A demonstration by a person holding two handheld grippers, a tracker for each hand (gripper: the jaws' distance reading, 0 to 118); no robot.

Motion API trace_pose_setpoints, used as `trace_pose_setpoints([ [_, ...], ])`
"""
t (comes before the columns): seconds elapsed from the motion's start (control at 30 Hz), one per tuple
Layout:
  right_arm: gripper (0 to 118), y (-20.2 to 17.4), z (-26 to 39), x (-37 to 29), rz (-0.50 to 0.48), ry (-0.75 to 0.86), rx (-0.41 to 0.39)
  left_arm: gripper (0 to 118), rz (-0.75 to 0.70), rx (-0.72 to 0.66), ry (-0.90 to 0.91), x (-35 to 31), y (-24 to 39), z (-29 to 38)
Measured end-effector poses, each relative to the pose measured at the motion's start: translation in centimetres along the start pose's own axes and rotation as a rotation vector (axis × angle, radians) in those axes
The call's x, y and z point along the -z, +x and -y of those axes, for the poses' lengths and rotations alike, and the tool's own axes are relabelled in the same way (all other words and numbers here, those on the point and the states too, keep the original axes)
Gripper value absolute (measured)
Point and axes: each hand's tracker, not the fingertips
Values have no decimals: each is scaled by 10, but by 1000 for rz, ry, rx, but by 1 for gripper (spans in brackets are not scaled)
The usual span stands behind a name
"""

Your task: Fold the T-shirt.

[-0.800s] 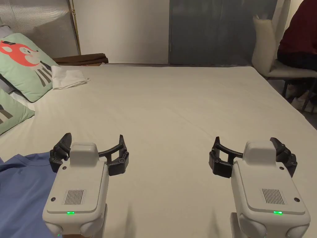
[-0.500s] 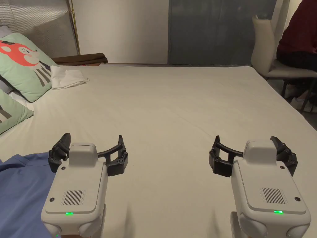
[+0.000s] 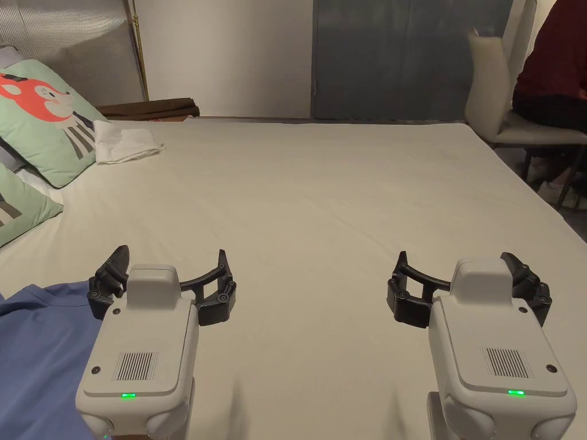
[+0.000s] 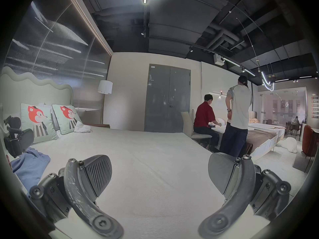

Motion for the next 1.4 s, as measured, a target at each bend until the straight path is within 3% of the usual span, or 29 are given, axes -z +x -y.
trace_pose_setpoints([
  [1.4, 112, -3, -1, 0, -15, -3, -3, 112, -18, -12, -2, 3, -6, 3],
])
